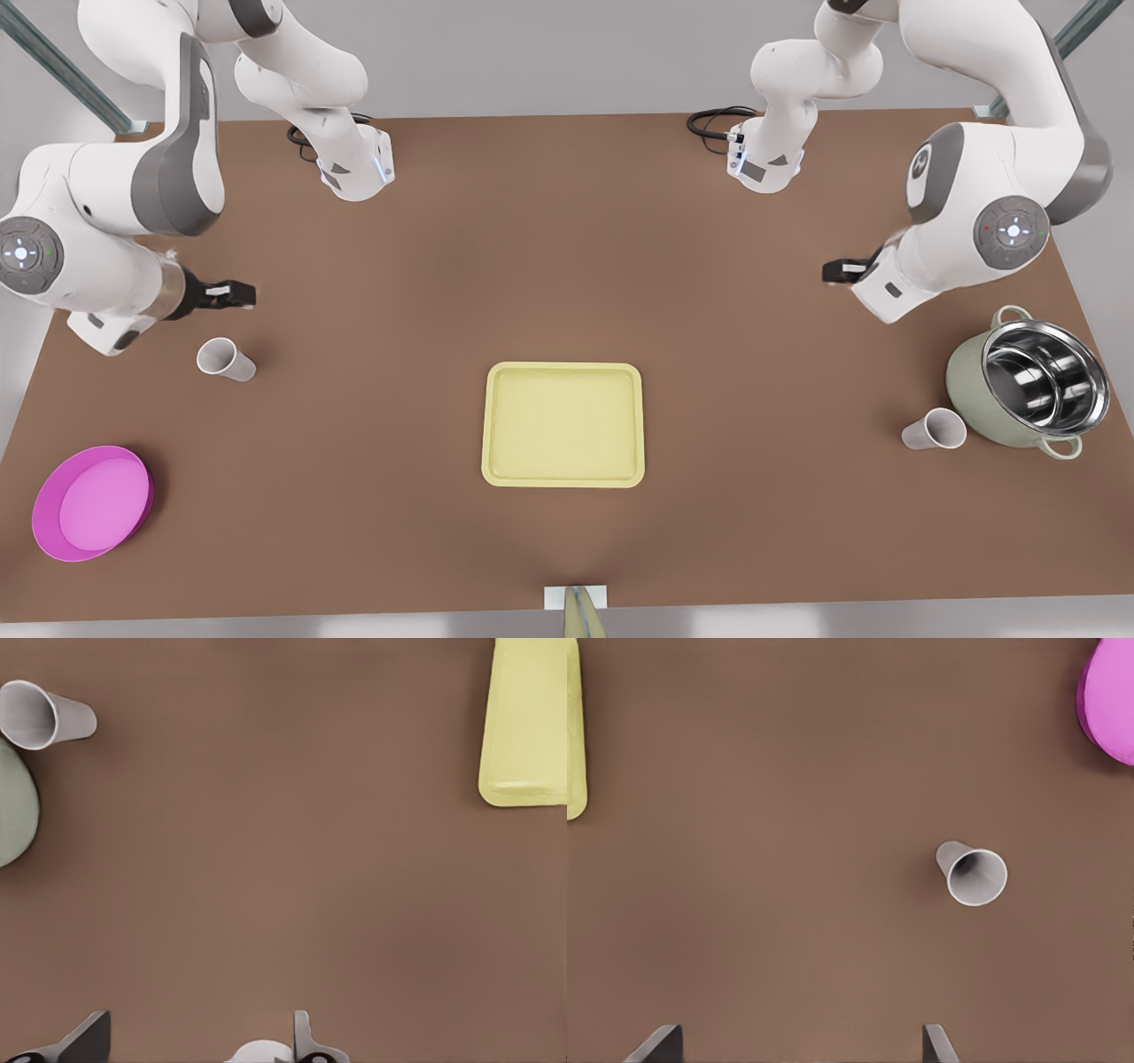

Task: Use both arms to respectively pick up the white IKEA cups from the middle-left and middle-right positions, then place the white IKEA cups onto the middle-middle tray, ensuring that the cups remain upright and do not tip over

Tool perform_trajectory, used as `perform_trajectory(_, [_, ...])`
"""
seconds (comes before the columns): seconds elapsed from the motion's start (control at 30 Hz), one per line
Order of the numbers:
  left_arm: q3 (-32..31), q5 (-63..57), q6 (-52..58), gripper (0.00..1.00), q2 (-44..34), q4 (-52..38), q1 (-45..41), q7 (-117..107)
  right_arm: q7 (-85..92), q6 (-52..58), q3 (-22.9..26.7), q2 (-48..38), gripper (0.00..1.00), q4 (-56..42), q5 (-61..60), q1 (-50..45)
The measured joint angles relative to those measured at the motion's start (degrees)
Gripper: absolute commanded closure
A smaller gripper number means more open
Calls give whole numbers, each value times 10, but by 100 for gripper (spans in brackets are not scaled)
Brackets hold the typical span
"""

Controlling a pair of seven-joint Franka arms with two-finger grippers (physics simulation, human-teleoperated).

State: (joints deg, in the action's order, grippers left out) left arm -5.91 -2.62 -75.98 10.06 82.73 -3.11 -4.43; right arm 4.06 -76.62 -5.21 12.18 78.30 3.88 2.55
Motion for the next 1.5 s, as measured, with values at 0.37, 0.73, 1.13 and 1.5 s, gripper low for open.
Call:
perform_trajectory(0.37, [23, -21, -226, 0, 335, -176, 120, 37, 54, -138, 3, 114, 0, 61, 13, 170])
perform_trajectory(0.73, [23, -38, -370, 0, 362, -148, 166, 80, 104, -367, 3, 93, 0, 277, 10, 214])
perform_trajectory(1.13, [39, -38, -341, 0, 369, -100, 175, 103, 144, -456, 2, 127, 0, 319, 7, 261])
perform_trajectory(1.5, [38, -46, -343, 79, 390, -102, 180, 108, 171, -490, 2, 164, 21, 321, -3, 268])
